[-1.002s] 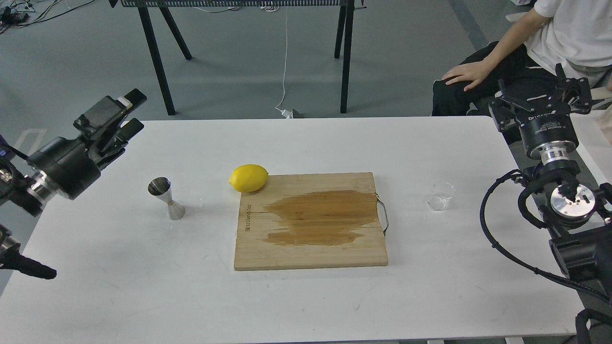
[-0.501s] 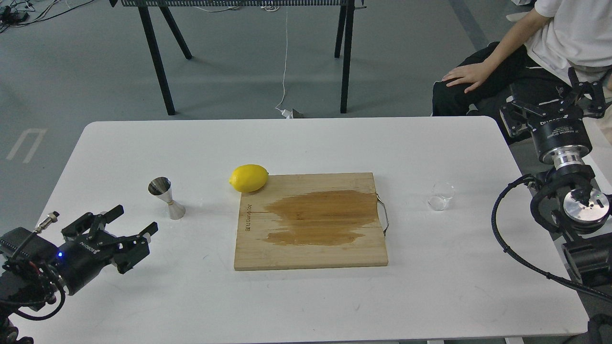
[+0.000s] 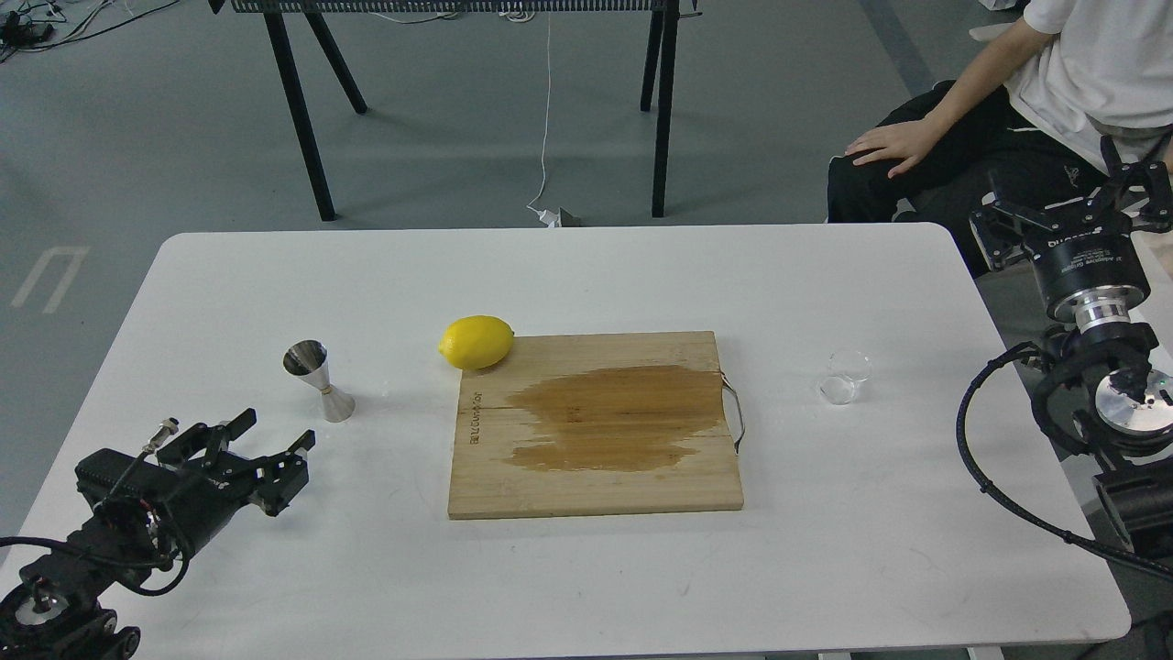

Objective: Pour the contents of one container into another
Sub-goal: 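Grasp the metal jigger cup with the left gripper, then lift the jigger with the left gripper and carry it over the board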

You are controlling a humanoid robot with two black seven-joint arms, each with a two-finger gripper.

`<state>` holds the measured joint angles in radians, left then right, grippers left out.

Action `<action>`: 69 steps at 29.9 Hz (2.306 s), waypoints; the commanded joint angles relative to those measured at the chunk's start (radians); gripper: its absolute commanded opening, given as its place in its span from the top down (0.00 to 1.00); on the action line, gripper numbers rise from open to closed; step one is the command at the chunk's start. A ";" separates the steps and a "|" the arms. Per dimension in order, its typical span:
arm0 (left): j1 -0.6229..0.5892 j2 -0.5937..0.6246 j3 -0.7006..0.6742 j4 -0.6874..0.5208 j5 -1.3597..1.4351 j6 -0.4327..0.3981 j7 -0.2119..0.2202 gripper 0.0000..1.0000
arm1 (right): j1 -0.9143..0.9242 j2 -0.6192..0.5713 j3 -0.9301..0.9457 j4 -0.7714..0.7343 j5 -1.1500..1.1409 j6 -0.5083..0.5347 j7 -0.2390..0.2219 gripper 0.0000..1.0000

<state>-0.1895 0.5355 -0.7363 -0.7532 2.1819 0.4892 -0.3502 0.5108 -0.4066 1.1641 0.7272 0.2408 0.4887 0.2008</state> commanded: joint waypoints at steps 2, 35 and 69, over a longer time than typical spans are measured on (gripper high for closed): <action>-0.048 -0.040 0.002 0.063 0.000 0.000 -0.003 0.26 | 0.000 0.000 -0.001 -0.002 0.000 0.000 0.000 0.00; -0.179 -0.155 0.035 0.216 0.000 0.000 0.000 0.45 | 0.000 0.000 -0.004 -0.005 -0.006 0.000 0.002 0.00; -0.381 -0.132 0.035 -0.030 0.000 0.000 0.004 0.93 | -0.003 -0.077 -0.029 -0.003 -0.008 0.000 0.002 0.00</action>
<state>-0.5278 0.4047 -0.7014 -0.6958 2.1817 0.4887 -0.3508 0.5095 -0.4636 1.1333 0.7238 0.2329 0.4887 0.2038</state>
